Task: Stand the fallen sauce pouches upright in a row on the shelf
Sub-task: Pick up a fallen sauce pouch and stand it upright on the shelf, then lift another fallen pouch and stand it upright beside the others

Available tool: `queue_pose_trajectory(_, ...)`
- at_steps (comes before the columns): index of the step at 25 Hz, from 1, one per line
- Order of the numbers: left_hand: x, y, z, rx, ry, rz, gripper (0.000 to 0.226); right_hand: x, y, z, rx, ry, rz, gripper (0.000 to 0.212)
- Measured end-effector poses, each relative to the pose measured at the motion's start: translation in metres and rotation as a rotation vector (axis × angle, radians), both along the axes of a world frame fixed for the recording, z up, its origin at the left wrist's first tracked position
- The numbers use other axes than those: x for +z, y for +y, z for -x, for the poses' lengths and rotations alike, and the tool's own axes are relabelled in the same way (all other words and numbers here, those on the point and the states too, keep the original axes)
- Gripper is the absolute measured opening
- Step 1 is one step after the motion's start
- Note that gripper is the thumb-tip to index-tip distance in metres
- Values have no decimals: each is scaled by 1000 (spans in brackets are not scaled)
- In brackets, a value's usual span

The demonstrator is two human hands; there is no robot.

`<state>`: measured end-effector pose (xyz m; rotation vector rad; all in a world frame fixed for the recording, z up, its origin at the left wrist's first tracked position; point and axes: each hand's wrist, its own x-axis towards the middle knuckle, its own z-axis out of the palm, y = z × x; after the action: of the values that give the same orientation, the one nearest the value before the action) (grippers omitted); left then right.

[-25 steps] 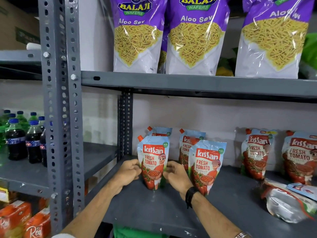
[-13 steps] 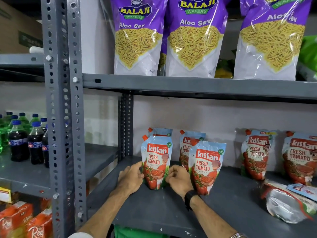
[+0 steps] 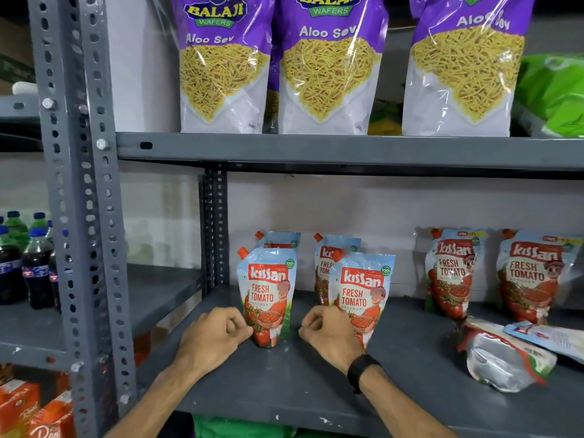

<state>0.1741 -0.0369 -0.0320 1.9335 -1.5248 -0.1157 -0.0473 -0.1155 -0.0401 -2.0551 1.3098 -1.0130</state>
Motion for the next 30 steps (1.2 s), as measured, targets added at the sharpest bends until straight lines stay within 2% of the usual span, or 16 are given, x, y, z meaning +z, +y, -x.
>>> queue_pose_trajectory(4,7,17,55,-146,38,61,24,7,5,59,-111,77,55,26)
queue_pose_trajectory(10,17,-14,116,-303,47,96,17,18,1,133,-297,81,44,46)
queue_pose_trajectory(14,17,-28,169,-430,16,114,21,24,10,152,-352,81,72,40)
queue_pose_trajectory(17,27,-40,219,-548,64,163,14,39,17,171,-364,112,129,33)
queue_pose_trajectory(21,40,-57,288,-655,1,189,6,62,22,226,-461,98,192,16)
queue_pose_trajectory(24,47,-66,345,-629,-110,212,8,62,13,289,-507,68,176,16)
queue_pose_trajectory(27,49,-73,402,-558,-330,210,15,51,1,351,-504,60,122,12)
queue_pose_trajectory(30,39,-78,458,-465,-643,79,44,29,-5,401,-460,83,65,15)
